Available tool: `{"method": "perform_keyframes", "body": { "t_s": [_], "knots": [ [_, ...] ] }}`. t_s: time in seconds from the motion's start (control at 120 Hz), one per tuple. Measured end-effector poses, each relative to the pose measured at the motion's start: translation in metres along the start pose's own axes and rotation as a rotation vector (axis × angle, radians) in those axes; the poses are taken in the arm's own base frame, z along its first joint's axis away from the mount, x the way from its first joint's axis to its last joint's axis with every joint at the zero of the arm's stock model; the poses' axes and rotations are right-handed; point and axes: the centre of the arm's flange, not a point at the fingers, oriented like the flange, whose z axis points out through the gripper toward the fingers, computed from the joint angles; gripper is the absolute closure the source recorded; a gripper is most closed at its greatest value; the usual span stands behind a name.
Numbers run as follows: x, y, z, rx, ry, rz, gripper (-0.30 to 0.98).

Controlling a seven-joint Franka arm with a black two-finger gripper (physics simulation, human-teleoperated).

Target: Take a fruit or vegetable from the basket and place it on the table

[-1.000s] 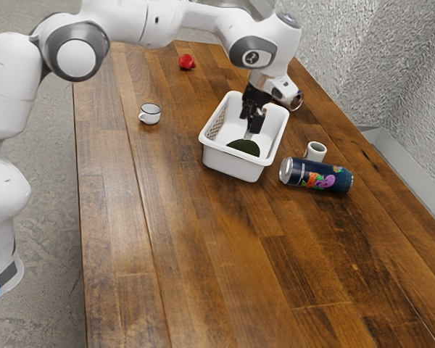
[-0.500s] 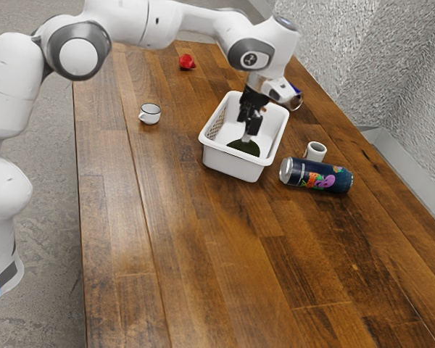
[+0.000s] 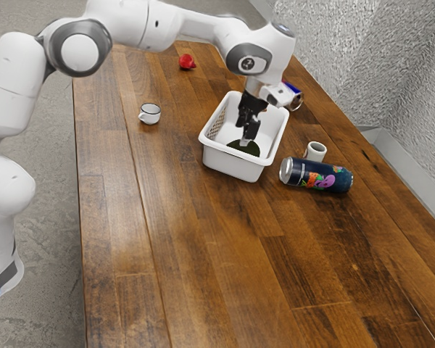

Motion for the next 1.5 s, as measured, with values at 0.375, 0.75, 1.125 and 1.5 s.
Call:
{"method": "perform_keyframes", "body": {
  "t_s": [0.375, 0.75, 1.125, 1.5],
  "knots": [
    [0.008, 0.008, 0.016, -0.012, -0.012, -0.001, 0.0],
    [0.014, 0.006, 0.042, -0.046, -0.033, -0.03, 0.0],
    [0.017, 0.0, 0.055, -0.059, -0.023, -0.062, 0.0],
    [0.015, 0.0, 0.04, -0.021, 0.002, -0.088, 0.32]
  ]
}}
